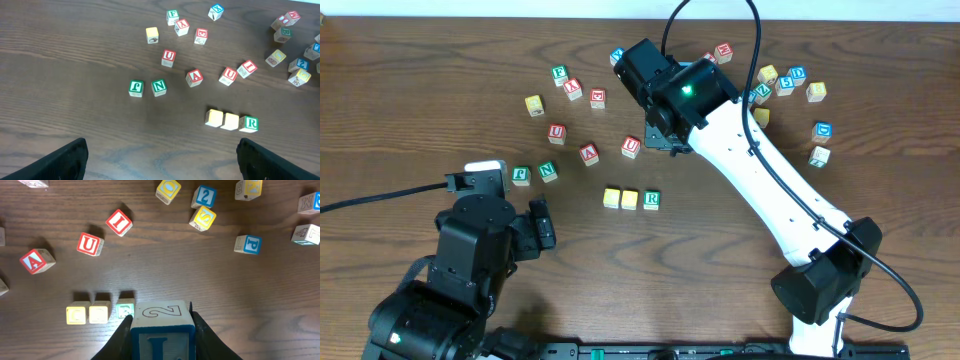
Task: Spell out CORL
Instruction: 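Carry the L block with the right gripper toward the R block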
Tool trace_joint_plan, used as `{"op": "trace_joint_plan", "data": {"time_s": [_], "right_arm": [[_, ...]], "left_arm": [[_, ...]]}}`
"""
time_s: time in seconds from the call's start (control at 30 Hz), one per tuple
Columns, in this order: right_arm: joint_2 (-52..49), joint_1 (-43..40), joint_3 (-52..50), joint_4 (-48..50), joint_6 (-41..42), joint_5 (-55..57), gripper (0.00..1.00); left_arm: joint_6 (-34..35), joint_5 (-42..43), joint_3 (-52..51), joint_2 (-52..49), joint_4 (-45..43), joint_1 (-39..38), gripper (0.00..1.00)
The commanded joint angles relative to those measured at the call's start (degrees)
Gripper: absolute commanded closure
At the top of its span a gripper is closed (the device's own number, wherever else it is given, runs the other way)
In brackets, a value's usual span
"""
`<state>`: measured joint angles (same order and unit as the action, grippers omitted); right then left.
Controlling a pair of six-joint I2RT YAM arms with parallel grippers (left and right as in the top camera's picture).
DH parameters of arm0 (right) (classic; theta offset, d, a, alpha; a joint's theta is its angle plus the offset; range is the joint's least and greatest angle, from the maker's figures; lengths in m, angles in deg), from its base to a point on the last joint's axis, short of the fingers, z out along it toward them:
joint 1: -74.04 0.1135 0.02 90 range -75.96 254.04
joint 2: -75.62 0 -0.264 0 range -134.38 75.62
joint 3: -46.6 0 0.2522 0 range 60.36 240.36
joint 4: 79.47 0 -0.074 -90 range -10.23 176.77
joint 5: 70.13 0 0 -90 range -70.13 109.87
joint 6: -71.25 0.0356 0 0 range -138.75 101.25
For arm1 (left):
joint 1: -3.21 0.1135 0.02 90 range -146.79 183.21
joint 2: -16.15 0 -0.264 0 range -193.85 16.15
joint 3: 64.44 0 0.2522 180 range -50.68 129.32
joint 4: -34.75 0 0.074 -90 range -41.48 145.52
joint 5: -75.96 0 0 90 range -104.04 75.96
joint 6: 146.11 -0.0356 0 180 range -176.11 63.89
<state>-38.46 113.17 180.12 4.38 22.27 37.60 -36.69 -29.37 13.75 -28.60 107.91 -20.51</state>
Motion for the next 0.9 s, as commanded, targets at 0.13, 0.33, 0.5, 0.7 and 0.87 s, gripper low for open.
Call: {"op": "trace_joint_plan", "data": {"time_s": [0.13,0.33,0.5,0.7,0.87], "right_arm": [[0.5,0.3,-0.5,-0.1,0.9,1.7,0.94],[0.5,0.2,-4.2,0.9,1.8,2.1,0.94],[0.5,0.5,-18.7,9.1,3.5,0.4,0.95],[0.5,1.2,-28.4,16.1,5.3,-2.1,0.96],[0.5,2.2,-31.4,18.1,6.0,-3.2,0.96]], "left_arm": [[-0.6,-0.8,0.6,-0.1,0.2,0.2,0.07],[-0.6,-0.8,0.6,-0.1,0.2,0.2,0.07],[-0.6,-0.8,0.6,-0.1,0.2,0.2,0.07],[-0.6,-0.8,0.6,-0.1,0.2,0.2,0.07],[-0.6,-0.8,0.6,-0.1,0.2,0.2,0.07]]}}
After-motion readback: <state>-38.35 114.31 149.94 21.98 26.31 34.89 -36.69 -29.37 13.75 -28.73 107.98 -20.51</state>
